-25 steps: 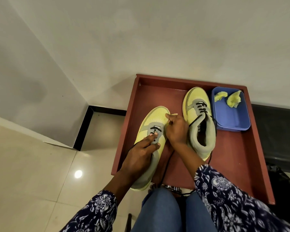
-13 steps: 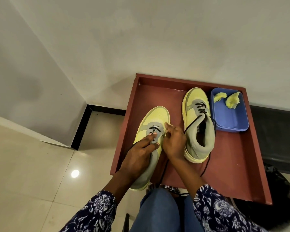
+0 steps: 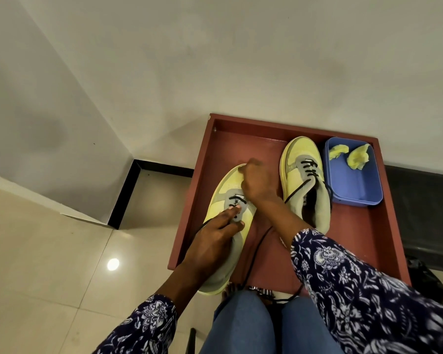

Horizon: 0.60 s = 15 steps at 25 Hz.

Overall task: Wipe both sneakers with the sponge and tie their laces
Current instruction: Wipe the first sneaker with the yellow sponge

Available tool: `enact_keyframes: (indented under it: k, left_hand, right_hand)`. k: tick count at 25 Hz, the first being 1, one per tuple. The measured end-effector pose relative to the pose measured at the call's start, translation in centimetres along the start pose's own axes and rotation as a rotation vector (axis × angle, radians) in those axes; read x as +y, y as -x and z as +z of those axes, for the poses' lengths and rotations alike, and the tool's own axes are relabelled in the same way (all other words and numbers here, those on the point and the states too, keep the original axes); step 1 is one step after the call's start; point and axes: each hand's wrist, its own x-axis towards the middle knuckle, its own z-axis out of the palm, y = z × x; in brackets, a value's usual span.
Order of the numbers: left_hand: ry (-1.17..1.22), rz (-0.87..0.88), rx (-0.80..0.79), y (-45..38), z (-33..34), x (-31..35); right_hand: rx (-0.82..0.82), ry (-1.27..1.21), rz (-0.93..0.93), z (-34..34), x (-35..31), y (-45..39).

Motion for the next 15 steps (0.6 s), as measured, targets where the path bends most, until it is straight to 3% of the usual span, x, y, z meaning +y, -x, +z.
enact_keyframes:
  k: [5, 15]
  left_hand:
    - [-0.024, 0.013, 0.005, -0.2, -0.1, 0.2]
    - [0.062, -0.038, 0.024, 0.7, 0.4, -0.2]
  right_hand:
    - [-0.179, 0.203, -0.353, 1.1, -0.5, 0.3]
    - [-0.156, 0.092, -0.149, -1.8, 1.8, -3.7]
